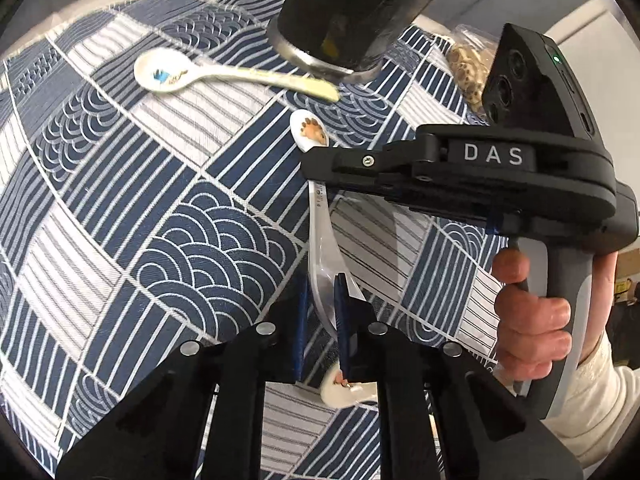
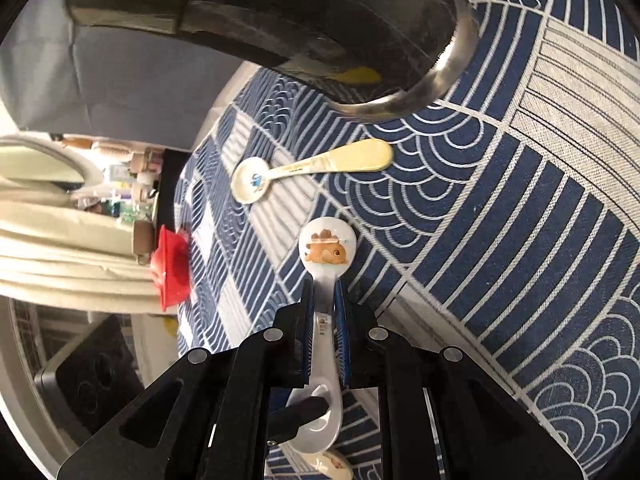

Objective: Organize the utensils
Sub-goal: 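Lift the white hedgehog spoon with the right tool and carry it over the black cup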

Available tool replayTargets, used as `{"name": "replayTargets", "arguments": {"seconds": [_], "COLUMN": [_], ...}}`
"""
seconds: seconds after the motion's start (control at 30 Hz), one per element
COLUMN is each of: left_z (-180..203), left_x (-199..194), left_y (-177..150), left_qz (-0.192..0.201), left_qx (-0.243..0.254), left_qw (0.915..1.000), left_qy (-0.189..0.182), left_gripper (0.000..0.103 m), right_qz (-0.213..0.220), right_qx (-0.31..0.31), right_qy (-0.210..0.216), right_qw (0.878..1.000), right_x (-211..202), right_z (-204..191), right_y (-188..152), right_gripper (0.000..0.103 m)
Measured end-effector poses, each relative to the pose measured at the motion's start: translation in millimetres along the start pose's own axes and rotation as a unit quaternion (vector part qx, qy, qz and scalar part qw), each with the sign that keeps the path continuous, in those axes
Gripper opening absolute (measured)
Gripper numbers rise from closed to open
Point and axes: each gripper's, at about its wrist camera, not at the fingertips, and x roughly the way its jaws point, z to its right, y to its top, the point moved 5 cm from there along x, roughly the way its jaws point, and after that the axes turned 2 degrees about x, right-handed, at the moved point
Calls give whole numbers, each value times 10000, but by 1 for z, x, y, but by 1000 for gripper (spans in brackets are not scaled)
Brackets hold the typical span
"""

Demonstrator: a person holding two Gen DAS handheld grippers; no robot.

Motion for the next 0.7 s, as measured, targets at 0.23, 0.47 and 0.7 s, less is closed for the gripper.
{"name": "replayTargets", "arguments": {"seconds": [0.23,0.47,0.7], "left_z": [16,41,74], "left_x": [-39,-78,-109], "left_y": [6,23,35], "left_qz": [262,502,791], "left_qx": [96,377,723], "left_qw": [9995,9972,9929], "left_qy": [163,404,524], "left_gripper": [13,13,13], "right_qz": [12,266,654], "right_qx": [-342,-770,-1006], "right_qy": [320,529,765], "right_qw": [9989,9953,9898], "right_x": [-27,-70,-121], "right_z": [-35,-74,-93], "right_y": [4,12,16], "right_gripper": [10,10,10]}}
